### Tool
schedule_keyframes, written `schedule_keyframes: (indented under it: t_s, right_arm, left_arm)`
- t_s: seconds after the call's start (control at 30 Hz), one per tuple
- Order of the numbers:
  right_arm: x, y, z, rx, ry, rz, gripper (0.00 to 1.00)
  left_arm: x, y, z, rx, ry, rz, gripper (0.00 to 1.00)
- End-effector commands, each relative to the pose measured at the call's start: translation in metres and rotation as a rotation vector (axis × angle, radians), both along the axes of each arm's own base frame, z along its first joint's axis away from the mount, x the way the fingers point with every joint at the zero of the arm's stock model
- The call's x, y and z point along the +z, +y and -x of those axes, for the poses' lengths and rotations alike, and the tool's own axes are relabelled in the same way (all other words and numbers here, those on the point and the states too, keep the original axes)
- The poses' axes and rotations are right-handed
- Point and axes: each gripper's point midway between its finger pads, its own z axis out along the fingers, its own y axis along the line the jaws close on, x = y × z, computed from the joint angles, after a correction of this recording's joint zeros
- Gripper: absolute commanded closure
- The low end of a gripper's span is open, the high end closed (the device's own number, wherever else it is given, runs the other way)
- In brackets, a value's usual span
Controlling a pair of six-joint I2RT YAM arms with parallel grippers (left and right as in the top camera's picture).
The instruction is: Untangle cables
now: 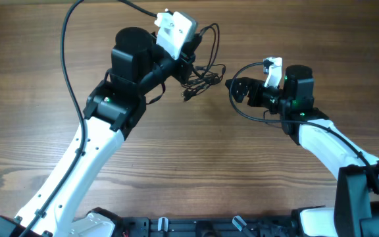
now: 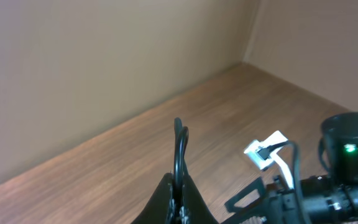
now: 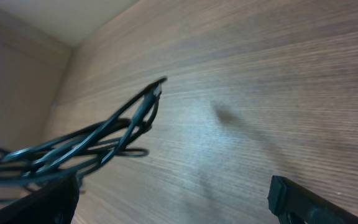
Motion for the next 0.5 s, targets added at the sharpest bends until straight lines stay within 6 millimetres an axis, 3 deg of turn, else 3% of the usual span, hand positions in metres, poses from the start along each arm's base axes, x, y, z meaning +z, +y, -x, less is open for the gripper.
schedule_keyframes:
  t_s: [0.0,0.13,0.47]
  right_arm:
    - [0.022,0.024,0.004,0.154,-0.132,-0.009,0.0]
    - [0.045,0.054,0.021,0.355,-0.291,-0.042,0.0]
    - [0.051,0.063,0.034,0.469,-0.368,-0.046,0.0]
  left_arm:
    - [0.03,-0.017,0.011,-0.038,-0.073,0.05,0.96]
    - [0.039,-0.029,0.017,-0.066,-0.099,0.069,0.96]
    - [0.035,-0.024,0.013,-0.033,-0.089,0.056,0.96]
